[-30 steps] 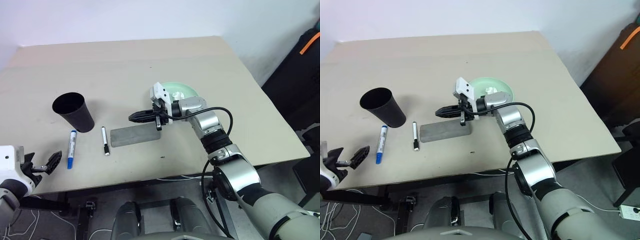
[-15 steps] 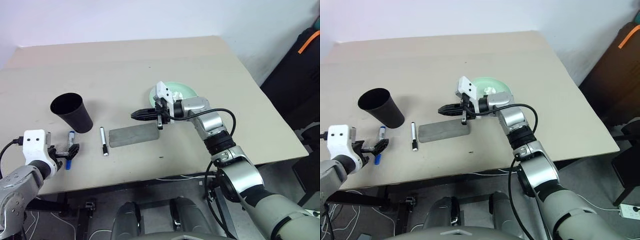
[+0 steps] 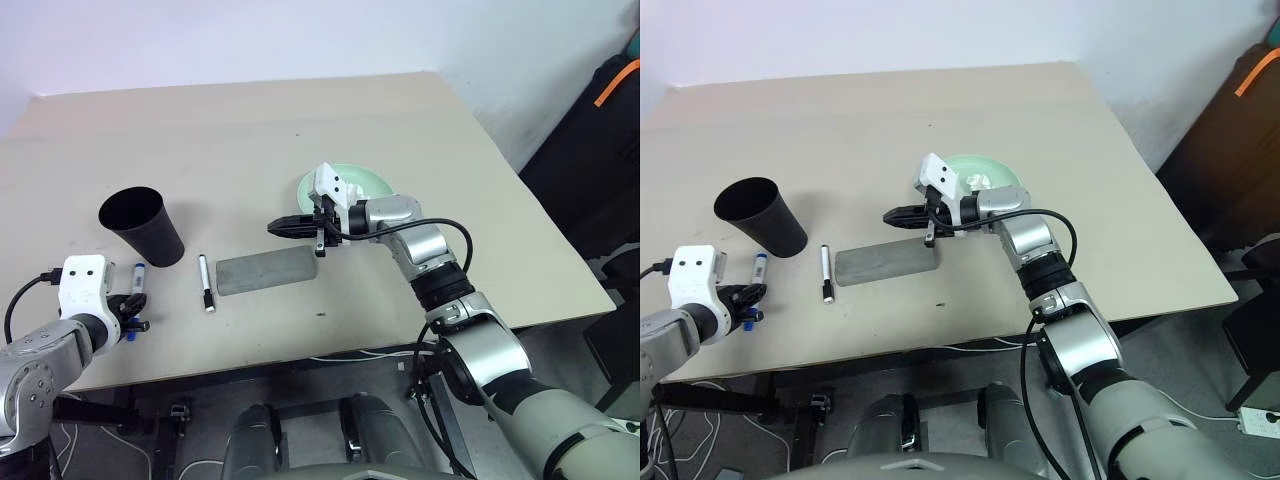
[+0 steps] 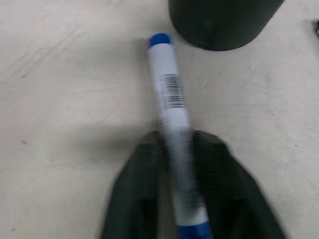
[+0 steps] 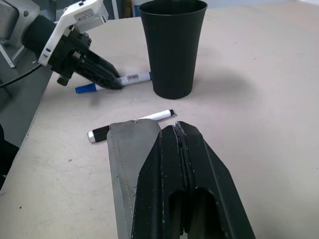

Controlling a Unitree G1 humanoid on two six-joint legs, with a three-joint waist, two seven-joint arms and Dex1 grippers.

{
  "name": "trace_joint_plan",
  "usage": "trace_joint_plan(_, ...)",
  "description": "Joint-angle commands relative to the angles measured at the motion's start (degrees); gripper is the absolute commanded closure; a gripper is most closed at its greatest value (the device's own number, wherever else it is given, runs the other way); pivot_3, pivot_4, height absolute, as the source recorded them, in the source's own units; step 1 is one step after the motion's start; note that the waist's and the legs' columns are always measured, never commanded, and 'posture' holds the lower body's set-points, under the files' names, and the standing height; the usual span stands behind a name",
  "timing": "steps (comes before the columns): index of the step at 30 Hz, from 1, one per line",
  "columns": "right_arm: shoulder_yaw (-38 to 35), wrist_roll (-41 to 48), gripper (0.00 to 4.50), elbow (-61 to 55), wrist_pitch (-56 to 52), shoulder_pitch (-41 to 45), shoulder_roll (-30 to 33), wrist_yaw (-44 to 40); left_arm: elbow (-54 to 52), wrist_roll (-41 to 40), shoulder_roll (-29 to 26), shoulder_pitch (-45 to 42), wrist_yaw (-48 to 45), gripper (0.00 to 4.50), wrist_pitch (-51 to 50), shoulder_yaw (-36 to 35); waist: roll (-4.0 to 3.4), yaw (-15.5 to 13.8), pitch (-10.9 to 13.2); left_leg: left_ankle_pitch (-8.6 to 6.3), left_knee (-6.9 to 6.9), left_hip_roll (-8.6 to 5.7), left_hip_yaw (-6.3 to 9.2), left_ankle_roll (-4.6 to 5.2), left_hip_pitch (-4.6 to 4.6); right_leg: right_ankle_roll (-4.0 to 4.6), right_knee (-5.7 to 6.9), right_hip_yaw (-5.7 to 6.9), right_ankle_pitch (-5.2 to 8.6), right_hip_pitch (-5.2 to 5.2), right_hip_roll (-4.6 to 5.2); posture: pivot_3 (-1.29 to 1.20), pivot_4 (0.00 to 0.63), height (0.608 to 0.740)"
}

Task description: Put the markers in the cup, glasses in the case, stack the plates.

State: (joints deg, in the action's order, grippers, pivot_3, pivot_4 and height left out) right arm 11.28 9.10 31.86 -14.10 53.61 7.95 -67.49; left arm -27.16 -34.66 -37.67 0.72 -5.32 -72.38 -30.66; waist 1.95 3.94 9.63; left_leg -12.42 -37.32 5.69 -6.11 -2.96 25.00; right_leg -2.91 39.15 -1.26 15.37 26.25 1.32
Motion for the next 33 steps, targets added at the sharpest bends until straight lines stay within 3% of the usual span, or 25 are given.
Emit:
trace_joint_plan(1,-0.4,0.9,4.50,-1.6,-0.4,-0.2,1.3,-0.9,-0.6,2.4,-1.8,-1.8,1.0,4.21,-1.5,-2.5,0.02,0.0,0.0,0.00,0.00,-0.01,0.00,0.00,0.00,0.00,0.00,0.00,0.00,0.00,0.01,0.00,0.150,0.726)
trace_joint_plan(8,-1.4,4.2,4.50,-6.3,-2.1,-2.6,4.0,-4.4,-0.9,6.1,-2.6,-1.9,0.1,4.21,2.0,-5.2,0.02,-0.1,0.0,0.00,0.01,-0.04,-0.01,0.00,0.01,0.00,-0.04,0.00,0.00,-0.01,0.06,0.00,0.150,0.726)
trace_joint_plan(12,-2.0,6.6,4.50,-10.3,-4.3,-4.0,4.6,-4.8,-2.5,5.6,-7.6,-0.4,-7.3,4.21,7.1,-8.4,0.05,0.0,0.0,0.00,0.05,-0.01,0.00,0.00,0.01,0.00,-0.02,0.00,0.00,0.03,0.03,0.00,0.150,0.726)
trace_joint_plan(16,-1.9,7.9,4.50,-12.6,-5.8,-4.6,5.2,-4.8,2.9,4.7,-9.7,-10.6,-12.0,4.21,21.2,-13.2,0.14,-0.6,0.1,0.00,0.09,-0.03,-0.01,-0.02,0.02,0.06,-0.04,0.08,0.04,0.02,0.10,0.00,0.150,0.726)
trace_joint_plan(20,-1.7,8.1,4.50,-13.3,-6.2,-4.7,5.2,-3.7,7.7,10.6,-11.5,-17.4,-12.1,4.21,35.3,-11.0,0.17,-1.2,0.1,0.01,0.01,-0.07,-0.10,-0.01,0.01,0.24,-0.08,-0.01,0.08,-0.03,0.12,0.00,0.150,0.726)
trace_joint_plan(24,-1.8,8.4,4.50,-14.4,-6.7,-4.9,5.3,-2.7,11.4,12.5,-7.9,-22.6,-13.1,4.21,48.9,-6.8,0.17,-1.6,0.1,0.02,0.09,-0.06,-0.18,0.01,0.01,0.04,-0.11,-0.05,-0.02,0.02,0.09,0.00,0.150,0.726)
trace_joint_plan(33,-1.6,9.1,4.50,-15.8,-10.8,-5.0,6.4,-1.3,18.1,11.1,1.7,-19.5,-19.9,4.21,60.4,0.0,0.21,-1.5,0.1,0.03,0.02,-0.03,-0.17,0.02,0.04,0.01,-0.06,-0.03,-0.04,0.03,0.02,0.00,0.150,0.726)
